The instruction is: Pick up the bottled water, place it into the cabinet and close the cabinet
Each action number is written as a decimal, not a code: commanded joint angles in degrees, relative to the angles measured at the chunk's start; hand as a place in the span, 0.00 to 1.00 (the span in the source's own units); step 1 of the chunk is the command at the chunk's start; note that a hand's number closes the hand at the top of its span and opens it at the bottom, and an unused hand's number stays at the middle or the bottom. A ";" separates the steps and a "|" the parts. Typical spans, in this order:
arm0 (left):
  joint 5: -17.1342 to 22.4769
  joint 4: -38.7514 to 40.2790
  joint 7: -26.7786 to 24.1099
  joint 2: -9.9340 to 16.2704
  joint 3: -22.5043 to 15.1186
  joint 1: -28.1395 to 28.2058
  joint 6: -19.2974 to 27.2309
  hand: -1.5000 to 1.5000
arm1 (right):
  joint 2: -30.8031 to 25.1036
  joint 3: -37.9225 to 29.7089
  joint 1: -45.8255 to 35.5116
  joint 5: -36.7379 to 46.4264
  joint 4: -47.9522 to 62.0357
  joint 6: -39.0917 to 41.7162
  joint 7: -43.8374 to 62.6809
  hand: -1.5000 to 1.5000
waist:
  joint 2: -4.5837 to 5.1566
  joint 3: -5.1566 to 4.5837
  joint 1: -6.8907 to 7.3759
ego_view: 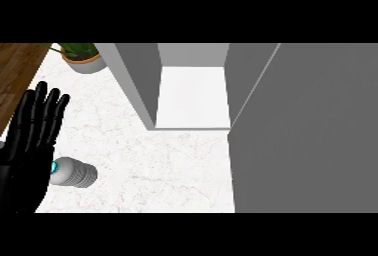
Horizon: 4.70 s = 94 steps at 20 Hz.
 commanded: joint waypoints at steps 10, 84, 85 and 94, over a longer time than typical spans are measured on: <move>35.73 8.16 2.31 16.06 15.97 11.48 -26.60 0.00 | 0.72 2.13 12.62 -14.27 -8.29 5.67 10.17 0.00 | -0.71 1.53 0.76; -0.22 95.63 -49.22 8.27 21.36 -13.88 -39.01 1.00 | -0.21 9.86 58.40 -12.01 -28.32 19.75 -9.66 0.00 | -0.20 1.35 -1.02; -0.17 96.08 -50.53 8.10 21.25 -14.00 -39.28 1.00 | -0.73 10.13 58.15 -10.75 -27.72 20.29 -10.03 0.00 | -0.15 1.31 -1.06; 2.40 92.92 -49.79 0.19 21.15 -15.86 -28.63 1.00 | -0.99 8.70 59.03 -12.15 -27.66 20.04 -9.60 0.00 | -0.54 1.57 -0.01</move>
